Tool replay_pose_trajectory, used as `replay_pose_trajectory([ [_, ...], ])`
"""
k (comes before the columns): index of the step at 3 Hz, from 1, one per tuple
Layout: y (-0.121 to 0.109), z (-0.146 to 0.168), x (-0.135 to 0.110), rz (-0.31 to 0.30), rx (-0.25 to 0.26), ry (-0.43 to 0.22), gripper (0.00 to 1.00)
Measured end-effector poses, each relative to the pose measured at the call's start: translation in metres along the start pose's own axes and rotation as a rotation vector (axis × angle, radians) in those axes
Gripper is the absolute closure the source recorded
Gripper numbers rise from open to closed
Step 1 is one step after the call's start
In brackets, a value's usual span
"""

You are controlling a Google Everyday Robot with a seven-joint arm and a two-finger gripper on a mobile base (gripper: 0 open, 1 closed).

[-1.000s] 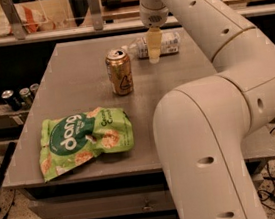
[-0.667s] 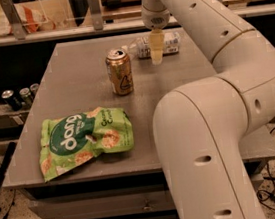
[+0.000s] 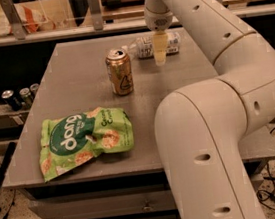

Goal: Place blue plastic bottle upright

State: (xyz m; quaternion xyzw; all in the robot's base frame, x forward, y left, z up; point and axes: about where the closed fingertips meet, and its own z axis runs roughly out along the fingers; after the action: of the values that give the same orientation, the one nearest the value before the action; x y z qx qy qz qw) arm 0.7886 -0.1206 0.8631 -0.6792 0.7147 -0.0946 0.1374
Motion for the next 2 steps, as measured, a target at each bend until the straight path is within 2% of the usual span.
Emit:
replay_pose_trajectory([
  [2,0.0012,0.0009,-0.0012,-0.050,-0.003,-0.015,0.00],
])
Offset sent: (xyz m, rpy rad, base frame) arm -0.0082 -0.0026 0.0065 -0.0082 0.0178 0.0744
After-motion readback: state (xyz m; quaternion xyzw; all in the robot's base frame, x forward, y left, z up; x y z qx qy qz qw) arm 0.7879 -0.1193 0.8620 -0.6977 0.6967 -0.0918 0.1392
